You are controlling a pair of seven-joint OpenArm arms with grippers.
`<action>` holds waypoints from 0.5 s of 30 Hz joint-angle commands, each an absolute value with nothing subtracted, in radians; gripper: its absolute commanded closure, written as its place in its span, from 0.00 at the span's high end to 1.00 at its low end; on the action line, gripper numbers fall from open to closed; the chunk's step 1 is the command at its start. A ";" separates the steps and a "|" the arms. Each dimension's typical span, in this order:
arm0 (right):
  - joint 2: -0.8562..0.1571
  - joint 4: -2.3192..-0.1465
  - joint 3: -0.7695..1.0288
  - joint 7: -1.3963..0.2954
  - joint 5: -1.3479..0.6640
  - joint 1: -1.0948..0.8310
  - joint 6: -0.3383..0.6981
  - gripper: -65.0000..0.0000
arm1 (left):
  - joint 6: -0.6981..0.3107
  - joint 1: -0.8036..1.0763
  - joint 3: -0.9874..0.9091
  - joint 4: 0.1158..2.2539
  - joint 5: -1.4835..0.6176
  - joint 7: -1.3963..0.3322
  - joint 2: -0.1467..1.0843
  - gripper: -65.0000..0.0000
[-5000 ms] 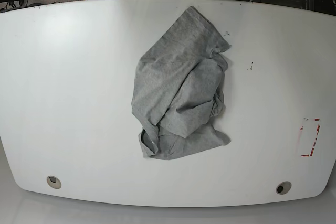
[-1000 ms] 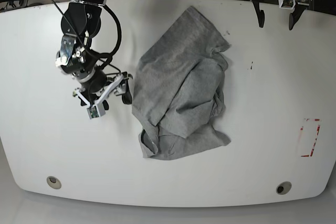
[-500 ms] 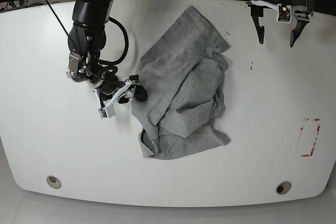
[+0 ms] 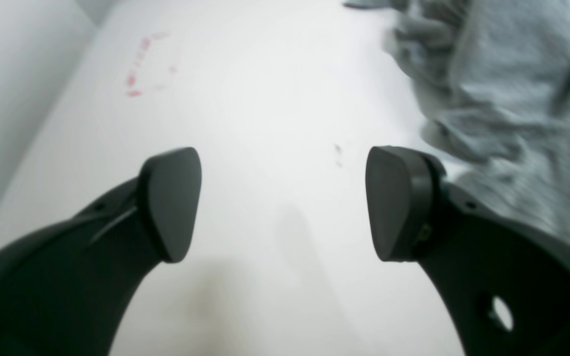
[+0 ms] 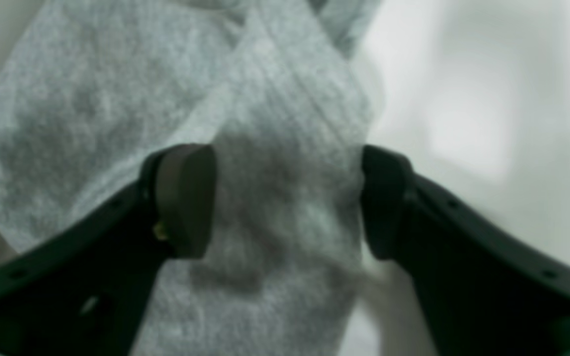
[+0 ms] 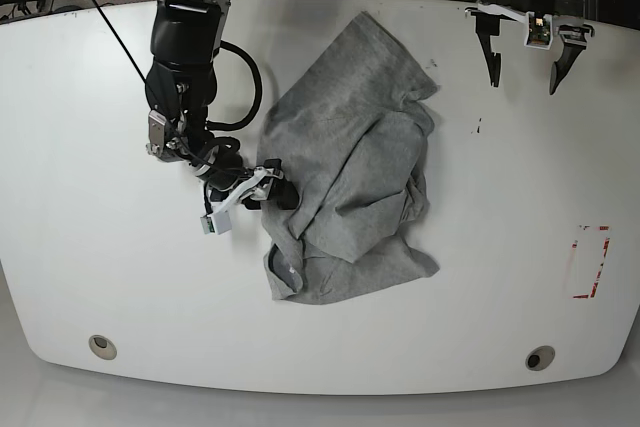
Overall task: Fold the T-shirt properly
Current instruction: 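Lower the left gripper onto the shirt fabric and pinch it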
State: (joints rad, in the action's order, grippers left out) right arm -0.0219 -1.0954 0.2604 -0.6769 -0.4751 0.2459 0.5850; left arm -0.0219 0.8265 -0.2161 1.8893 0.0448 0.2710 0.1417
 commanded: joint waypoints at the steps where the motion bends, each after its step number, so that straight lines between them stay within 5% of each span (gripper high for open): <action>1: -0.027 -1.104 0.259 -0.690 -0.467 0.259 0.584 0.49 | -0.016 0.834 -0.219 1.906 0.042 0.298 0.147 0.75; 5: -0.031 -1.113 0.257 -0.694 -0.469 0.259 0.584 0.03 | -0.016 0.832 -0.219 1.905 0.042 0.298 0.148 0.75; 15: -0.087 -1.488 0.265 -0.826 -0.475 0.162 0.584 0.00 | -0.016 0.740 -0.180 1.857 0.041 0.252 0.148 0.75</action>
State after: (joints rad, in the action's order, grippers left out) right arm -0.0761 -1.3899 0.2630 -0.8391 -0.4477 0.1516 0.5755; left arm -0.0212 0.7712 -0.2028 1.8545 0.0444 0.2649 0.1444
